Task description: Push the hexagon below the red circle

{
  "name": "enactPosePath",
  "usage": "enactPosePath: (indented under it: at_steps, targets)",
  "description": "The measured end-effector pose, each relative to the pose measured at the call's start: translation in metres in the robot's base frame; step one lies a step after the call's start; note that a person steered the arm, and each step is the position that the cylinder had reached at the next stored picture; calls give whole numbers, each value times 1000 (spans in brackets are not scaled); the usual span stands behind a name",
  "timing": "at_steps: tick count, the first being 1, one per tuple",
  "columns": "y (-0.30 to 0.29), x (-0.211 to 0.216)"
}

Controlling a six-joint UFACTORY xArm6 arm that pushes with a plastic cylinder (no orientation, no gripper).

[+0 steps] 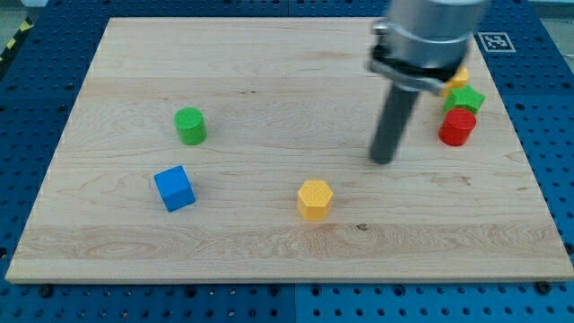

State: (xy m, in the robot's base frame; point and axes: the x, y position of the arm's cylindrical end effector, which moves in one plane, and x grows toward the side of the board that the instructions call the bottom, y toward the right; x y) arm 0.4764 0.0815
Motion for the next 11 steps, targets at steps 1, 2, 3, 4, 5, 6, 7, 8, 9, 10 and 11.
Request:
enactPosePath:
  at_steps: [1,2,3,4,5,6,7,8,9,10,11]
  targets:
    - [-58,10]
    - [-91,42]
    - [-89,78]
    - [-83,82]
    - [-74,78]
    - [-54,75]
    - [-13,77]
    - [31,76]
    - [49,62]
    - [53,58]
    - [54,51]
